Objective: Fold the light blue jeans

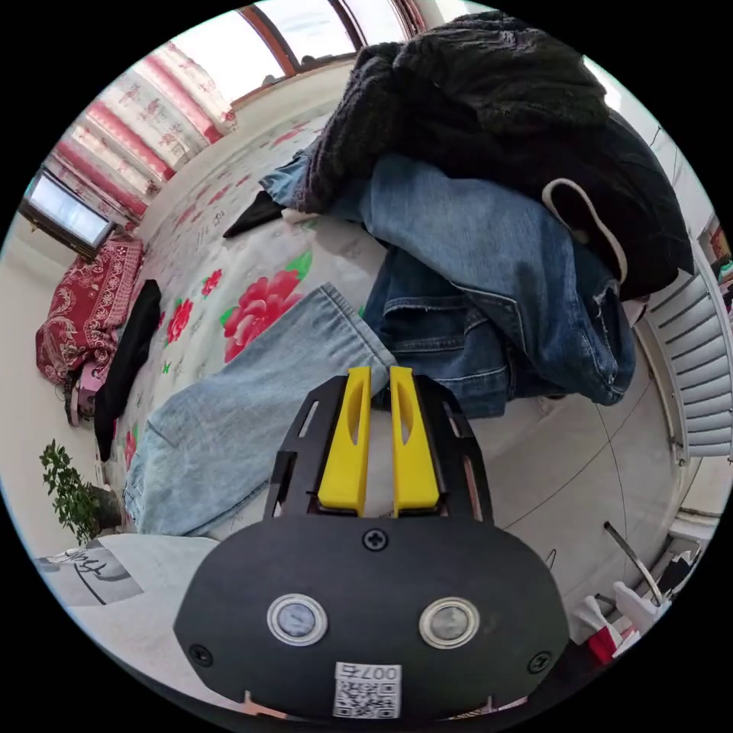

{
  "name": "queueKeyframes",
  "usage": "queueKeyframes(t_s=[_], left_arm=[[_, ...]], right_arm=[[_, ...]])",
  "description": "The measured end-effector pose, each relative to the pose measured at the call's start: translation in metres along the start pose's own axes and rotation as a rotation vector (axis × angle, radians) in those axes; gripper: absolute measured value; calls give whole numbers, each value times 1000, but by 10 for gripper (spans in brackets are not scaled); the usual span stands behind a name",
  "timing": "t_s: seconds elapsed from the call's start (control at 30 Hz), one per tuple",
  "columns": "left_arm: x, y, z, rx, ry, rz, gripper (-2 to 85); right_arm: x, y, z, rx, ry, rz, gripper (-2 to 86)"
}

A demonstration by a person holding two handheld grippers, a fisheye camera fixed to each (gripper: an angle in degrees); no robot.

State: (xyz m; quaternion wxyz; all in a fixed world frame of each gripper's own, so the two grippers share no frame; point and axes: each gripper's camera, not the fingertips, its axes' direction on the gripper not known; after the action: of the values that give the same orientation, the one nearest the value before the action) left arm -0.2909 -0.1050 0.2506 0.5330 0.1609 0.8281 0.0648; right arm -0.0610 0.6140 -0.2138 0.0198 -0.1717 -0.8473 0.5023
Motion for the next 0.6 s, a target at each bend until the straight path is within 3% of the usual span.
queueKeyframes(t_s=[0.17,0.3,0.5,0.6], left_arm=[[31,-18,-21,77,-242,151,63],[66,-64,-6,141,-109,280,76],[80,-88,81,-180,-50,359,82],[74,-78,95,-184,-103,411,67]], right_arm=[[-116,8,-7,104,-126,-288,45],[-276,20,43,-2,-318,-640,53],[-467,61,141,-219,-390,-933,65],[-518,83,190,-324,-364,-1012,60]])
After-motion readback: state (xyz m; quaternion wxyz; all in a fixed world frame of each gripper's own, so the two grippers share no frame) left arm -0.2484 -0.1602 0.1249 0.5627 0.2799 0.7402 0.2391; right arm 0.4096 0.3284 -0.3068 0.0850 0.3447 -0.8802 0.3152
